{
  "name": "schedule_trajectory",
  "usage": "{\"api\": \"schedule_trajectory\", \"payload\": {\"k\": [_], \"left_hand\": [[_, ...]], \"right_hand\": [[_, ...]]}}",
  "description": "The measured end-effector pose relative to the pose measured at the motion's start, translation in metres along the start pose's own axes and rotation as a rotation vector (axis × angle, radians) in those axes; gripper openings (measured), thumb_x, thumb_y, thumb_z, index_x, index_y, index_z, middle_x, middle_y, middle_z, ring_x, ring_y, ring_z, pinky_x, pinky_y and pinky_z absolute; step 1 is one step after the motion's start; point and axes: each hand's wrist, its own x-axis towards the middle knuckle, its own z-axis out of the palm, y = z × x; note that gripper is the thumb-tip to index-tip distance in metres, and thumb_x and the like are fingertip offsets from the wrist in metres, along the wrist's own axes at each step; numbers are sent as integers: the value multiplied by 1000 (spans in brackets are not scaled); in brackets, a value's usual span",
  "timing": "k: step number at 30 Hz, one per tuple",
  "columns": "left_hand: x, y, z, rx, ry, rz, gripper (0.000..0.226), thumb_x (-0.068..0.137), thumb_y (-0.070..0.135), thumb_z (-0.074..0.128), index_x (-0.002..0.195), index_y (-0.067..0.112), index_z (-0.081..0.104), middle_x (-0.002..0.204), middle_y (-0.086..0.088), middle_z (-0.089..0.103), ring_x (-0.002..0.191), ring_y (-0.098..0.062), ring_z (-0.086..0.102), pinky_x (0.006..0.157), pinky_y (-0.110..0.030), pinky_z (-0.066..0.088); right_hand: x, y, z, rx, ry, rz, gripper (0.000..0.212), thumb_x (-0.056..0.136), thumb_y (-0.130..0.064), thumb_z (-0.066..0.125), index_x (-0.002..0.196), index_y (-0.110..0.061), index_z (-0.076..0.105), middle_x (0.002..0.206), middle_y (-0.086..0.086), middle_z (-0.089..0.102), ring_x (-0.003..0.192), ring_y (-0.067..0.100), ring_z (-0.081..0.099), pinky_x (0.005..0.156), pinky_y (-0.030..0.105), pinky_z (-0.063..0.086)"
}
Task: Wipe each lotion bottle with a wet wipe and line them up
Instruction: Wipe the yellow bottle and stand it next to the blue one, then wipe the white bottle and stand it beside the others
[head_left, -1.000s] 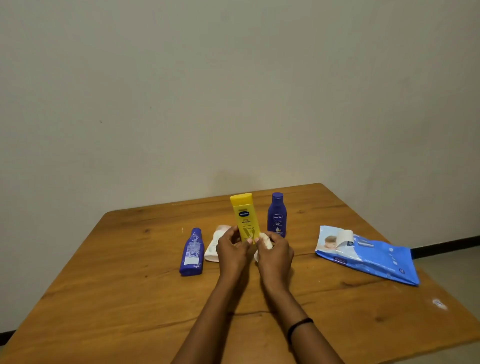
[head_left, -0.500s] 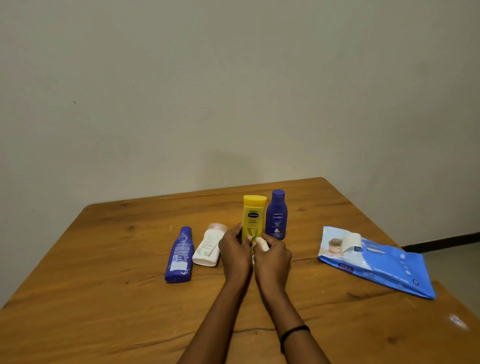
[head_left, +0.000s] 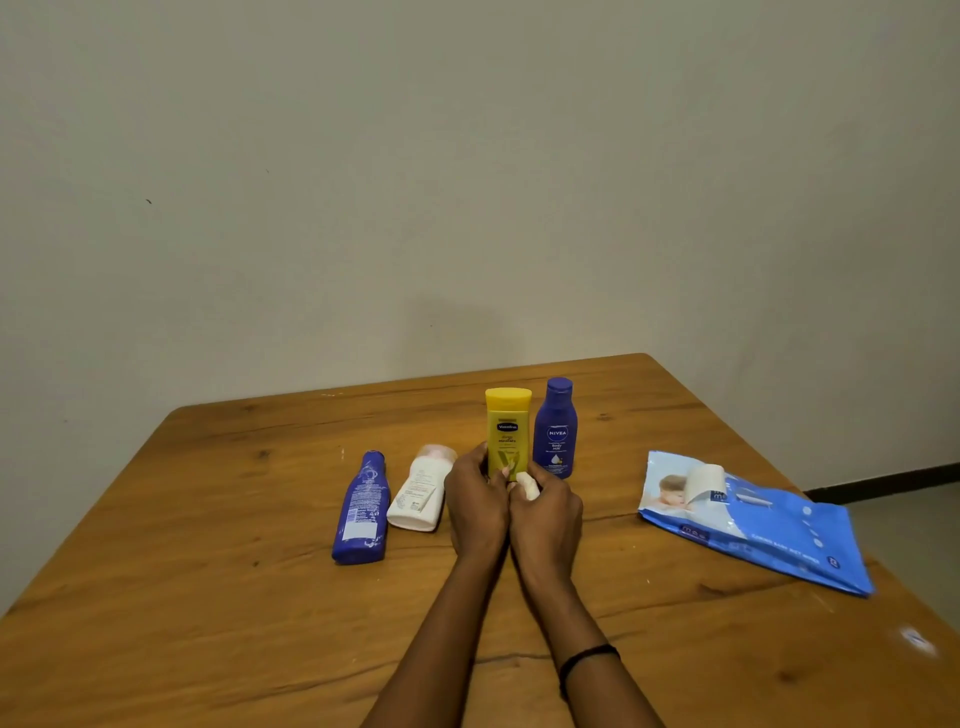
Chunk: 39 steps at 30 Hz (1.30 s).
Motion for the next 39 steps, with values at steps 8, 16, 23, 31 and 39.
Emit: {"api": "schedule_trajectory", "payload": {"k": [8,16,23,31,39], "left_hand": [[0,0,0,15,16,-6,37,91,11,69,127,16,63,117,-1,70,108,-14,65,91,-38,58],[-2,0,-1,34,24,-19,46,89,11,72,133,11,59,122,-4,69,112,-16,65,93,-39,57],[-7,5,-6,-24,120,-57,55,91,-2,65,143,11,51,126,-6,65,112,-15,63,95,-38,57],[-26,14,-48,21,280,-18,38,88,0,65,119,19,53,119,-3,56,104,-17,57,77,-23,50],[-14,8,-78,648,13,59,47,95,30,62,137,15,46,141,-6,44,129,-23,40,104,-34,40]], "right_hand": [[-1,-1,0,7,9,8,35,88,-23,69,123,-19,65,117,3,67,106,18,62,84,36,56],[-4,1,-2,-3,18,-5,35,88,-24,70,122,-19,65,116,2,66,104,17,62,83,33,56],[-8,1,-4,7,35,-9,31,88,-26,70,117,-19,66,111,3,68,99,18,63,78,33,56],[-16,4,-1,76,-190,-176,27,95,-36,56,121,-28,58,112,-8,57,105,9,55,78,21,48],[-27,2,8,62,-314,-306,14,92,-26,56,95,-36,46,89,-12,59,79,2,58,58,15,45]]}}
